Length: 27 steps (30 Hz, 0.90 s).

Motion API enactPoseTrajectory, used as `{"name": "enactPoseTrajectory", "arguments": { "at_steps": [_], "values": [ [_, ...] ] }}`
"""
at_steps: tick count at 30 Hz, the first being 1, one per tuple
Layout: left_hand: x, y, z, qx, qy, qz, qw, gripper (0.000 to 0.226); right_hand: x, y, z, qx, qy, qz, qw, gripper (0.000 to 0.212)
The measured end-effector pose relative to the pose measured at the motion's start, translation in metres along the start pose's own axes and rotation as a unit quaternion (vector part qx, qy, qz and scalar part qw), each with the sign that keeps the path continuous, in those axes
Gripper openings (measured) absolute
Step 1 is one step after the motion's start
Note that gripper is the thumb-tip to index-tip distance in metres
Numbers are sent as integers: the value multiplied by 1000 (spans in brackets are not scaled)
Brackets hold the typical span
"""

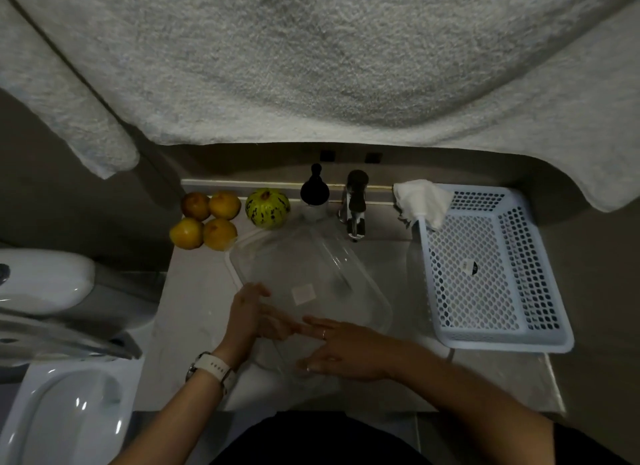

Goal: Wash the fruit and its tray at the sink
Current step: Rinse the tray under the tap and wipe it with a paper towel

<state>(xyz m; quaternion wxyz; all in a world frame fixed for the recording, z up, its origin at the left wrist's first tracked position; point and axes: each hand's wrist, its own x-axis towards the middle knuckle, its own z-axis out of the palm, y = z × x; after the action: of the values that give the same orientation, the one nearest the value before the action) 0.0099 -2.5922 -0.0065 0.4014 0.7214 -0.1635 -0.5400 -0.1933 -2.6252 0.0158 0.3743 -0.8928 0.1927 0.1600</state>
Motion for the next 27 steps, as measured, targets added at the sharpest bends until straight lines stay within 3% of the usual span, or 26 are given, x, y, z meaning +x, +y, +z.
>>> {"name": "enactPoseTrajectory", "arguments": {
  "at_steps": [3, 6, 8, 11, 14, 20, 24, 27],
  "values": [
    [-1, -12, 12, -40, -9, -31, 999, 20, -9, 4, 5, 48, -20, 38, 998, 38],
    [-1, -24, 21, -86, -29, -69, 993, 18, -13, 12, -9, 109, 23, 91, 990, 32],
    [0, -30, 26, -114, -46, -96, 988, 15, -13, 23, -31, 143, 121, 121, 975, 26],
    [6, -36, 33, -128, -53, -136, 981, 15, -10, 49, -70, 180, 305, 184, 917, 22],
    [15, -47, 39, -146, -48, -169, 974, 27, -4, 73, -104, 103, 402, 244, 877, 25],
    [21, -62, 52, -180, -46, -202, 962, 49, 11, 91, -135, -64, 402, 255, 877, 37],
    [21, -63, 63, -196, -66, -216, 954, 49, 10, 93, -136, -120, 400, 241, 876, 33],
    [20, -59, 71, -216, -74, -227, 947, 37, 8, 94, -146, -102, 439, 235, 861, 35]
  ]
}}
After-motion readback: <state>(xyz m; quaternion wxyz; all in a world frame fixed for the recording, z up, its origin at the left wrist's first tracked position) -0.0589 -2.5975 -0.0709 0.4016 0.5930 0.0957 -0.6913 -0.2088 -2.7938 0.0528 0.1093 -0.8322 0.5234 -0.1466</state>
